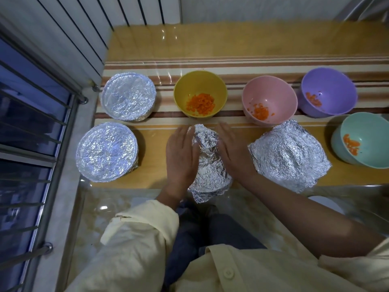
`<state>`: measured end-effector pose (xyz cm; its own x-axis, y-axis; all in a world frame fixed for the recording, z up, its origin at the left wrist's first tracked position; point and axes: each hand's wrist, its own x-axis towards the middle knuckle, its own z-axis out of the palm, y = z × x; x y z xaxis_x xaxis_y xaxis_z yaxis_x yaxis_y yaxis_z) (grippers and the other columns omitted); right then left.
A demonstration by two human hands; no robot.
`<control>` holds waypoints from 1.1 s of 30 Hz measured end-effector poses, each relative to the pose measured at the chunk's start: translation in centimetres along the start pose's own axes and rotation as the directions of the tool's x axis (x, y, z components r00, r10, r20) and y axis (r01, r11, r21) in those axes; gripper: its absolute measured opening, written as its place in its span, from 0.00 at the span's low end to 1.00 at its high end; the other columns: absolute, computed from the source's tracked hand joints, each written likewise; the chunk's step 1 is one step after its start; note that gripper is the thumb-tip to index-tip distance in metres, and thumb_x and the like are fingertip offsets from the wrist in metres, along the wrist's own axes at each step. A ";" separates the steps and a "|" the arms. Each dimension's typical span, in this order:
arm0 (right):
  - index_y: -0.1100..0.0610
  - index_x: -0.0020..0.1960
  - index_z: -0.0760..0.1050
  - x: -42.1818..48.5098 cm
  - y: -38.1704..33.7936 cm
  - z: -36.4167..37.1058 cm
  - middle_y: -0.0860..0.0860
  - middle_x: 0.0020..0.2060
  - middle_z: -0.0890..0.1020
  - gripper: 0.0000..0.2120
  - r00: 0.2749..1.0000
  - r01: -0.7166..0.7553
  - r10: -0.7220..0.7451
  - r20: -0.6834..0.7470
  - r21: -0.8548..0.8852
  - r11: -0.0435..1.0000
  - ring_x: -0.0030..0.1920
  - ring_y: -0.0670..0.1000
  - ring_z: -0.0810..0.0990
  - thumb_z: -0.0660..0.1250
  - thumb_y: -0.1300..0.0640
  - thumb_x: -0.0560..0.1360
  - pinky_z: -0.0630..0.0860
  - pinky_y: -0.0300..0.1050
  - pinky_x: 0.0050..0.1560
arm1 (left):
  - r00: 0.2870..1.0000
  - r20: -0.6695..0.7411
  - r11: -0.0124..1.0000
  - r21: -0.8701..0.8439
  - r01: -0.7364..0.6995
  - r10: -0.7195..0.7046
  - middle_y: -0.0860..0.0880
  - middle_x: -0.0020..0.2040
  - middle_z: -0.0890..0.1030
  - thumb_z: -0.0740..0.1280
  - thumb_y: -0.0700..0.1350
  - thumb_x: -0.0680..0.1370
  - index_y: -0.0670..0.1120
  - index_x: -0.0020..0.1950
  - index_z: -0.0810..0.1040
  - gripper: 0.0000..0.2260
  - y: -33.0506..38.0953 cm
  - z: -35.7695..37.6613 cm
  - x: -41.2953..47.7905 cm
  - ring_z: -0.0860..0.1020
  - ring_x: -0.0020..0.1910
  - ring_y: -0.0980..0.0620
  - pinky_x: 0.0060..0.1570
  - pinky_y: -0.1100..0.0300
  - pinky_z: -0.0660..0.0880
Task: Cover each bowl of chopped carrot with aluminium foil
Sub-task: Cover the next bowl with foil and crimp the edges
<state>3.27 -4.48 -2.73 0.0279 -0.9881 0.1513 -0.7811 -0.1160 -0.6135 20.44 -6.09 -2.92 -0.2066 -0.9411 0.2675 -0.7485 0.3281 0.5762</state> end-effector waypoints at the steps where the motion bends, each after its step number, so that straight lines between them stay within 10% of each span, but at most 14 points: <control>1: 0.61 0.74 0.63 0.2 0.0 0.2 0.57 0.72 0.66 0.23 0.996 0.076 -0.073 0.044 -0.070 0.995 0.72 0.54 0.64 0.51 0.53 0.82 0.60 0.49 0.72 | 0.994 0.062 0.995 0.042 -0.091 0.088 0.40 0.72 0.73 0.54 0.47 0.83 0.38 0.73 0.72 0.21 -0.1 0.3 0.5 0.70 0.72 0.40 0.71 0.45 0.65; 7: 0.61 0.76 0.59 0.1 1.0 1.1 0.56 0.74 0.63 0.27 0.980 0.107 -0.082 0.179 -0.136 0.985 0.74 0.52 0.60 0.50 0.48 0.82 0.59 0.48 0.72 | 0.943 0.283 0.978 0.059 -0.198 0.174 0.41 0.71 0.74 0.53 0.51 0.84 0.39 0.75 0.69 0.24 -2.3 1.2 1.7 0.75 0.67 0.42 0.65 0.46 0.72; 16: 0.56 0.70 0.68 0.0 1.4 1.3 0.50 0.62 0.76 0.20 0.990 -0.138 0.127 0.062 0.242 0.960 0.61 0.47 0.73 0.51 0.51 0.82 0.69 0.40 0.60 | 0.935 0.325 0.934 -0.268 0.237 -0.144 0.48 0.62 0.80 0.54 0.50 0.84 0.48 0.69 0.75 0.18 -2.0 0.2 1.7 0.75 0.59 0.54 0.53 0.66 0.66; 24: 0.46 0.37 0.60 0.1 0.7 1.2 0.45 0.31 0.64 0.15 0.951 -0.302 0.304 0.048 0.332 0.894 0.32 0.44 0.62 0.50 0.51 0.83 0.64 0.48 0.35 | 0.865 0.365 0.846 -0.277 0.455 -0.345 0.39 0.45 0.81 0.54 0.49 0.86 0.38 0.54 0.76 0.17 -1.9 0.2 1.6 0.78 0.44 0.41 0.44 0.48 0.72; 27: 0.50 0.42 0.69 0.1 1.0 1.2 0.50 0.37 0.73 0.17 0.946 -0.316 0.321 0.039 0.329 0.890 0.37 0.48 0.70 0.48 0.45 0.81 0.71 0.52 0.41 | 0.849 0.327 0.827 -0.254 0.501 -0.414 0.40 0.41 0.79 0.54 0.46 0.86 0.38 0.52 0.74 0.15 -1.6 0.0 1.2 0.75 0.39 0.45 0.41 0.50 0.68; 30: 0.57 0.69 0.67 -0.2 1.0 1.1 0.54 0.64 0.73 0.23 0.934 -0.340 0.356 -0.005 0.287 0.896 0.64 0.49 0.71 0.48 0.46 0.82 0.67 0.45 0.64 | 0.843 0.263 0.809 -0.253 0.530 -0.470 0.48 0.35 0.74 0.53 0.45 0.86 0.41 0.48 0.72 0.13 -1.4 -0.3 -0.1 0.70 0.33 0.53 0.37 0.54 0.62; 33: 0.58 0.75 0.59 -1.0 0.1 0.6 0.54 0.74 0.63 0.24 0.941 -0.303 0.326 -0.095 0.201 0.932 0.73 0.49 0.60 0.50 0.48 0.82 0.54 0.41 0.71 | 0.835 0.186 0.799 -0.242 0.550 -0.518 0.44 0.53 0.81 0.53 0.45 0.86 0.40 0.62 0.75 0.14 -1.3 -0.5 -1.2 0.77 0.52 0.45 0.51 0.57 0.68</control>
<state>3.53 -3.55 -3.48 -0.2875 -0.9577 0.0160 -0.6111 0.1705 -0.7730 22.01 -5.30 -3.59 0.0982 -0.9707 -0.2191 -0.5594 -0.2360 0.7946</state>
